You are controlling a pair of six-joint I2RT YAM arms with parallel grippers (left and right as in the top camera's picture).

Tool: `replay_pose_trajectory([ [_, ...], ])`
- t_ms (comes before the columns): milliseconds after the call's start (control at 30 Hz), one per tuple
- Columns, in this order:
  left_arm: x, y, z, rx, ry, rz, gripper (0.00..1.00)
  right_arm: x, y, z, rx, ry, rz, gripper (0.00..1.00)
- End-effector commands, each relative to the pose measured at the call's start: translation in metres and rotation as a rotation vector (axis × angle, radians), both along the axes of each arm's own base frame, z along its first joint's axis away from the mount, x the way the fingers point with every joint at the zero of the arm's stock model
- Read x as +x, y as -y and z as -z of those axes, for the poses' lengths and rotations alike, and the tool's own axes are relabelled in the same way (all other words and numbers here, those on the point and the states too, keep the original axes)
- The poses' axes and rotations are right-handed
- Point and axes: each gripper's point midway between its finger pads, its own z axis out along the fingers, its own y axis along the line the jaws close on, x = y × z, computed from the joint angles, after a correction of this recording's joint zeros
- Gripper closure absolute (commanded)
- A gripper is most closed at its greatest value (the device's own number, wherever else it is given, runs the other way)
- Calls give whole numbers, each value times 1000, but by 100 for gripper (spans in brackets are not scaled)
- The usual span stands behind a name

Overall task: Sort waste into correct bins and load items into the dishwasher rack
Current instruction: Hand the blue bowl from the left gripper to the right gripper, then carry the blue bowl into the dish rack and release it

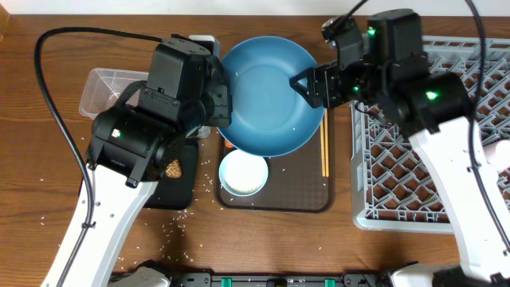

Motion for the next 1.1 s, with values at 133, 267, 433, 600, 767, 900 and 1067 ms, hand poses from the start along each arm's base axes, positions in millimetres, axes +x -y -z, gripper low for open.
replay_pose_trajectory([
  [133,-3,7,-16,-43,49,36,94,10,3,3,-28,21,42,93],
  [267,-1,13,-24,-75,75,56,94,10,1,-2,-14,37,29,99],
  [433,0,13,-26,-78,84,56,37,16,22,-10,-67,86,113,99],
  [600,2,10,-26,-60,91,47,3,24,93,-27,-200,152,422,99],
  [767,1,10,-27,-62,94,47,2,16,193,-43,-440,211,776,99],
  [900,-1,9,-29,-66,101,47,2,-15,295,-68,-742,257,1211,99],
  [1067,-2,9,-30,-67,104,47,2,-41,361,-86,-908,271,1519,99],
])
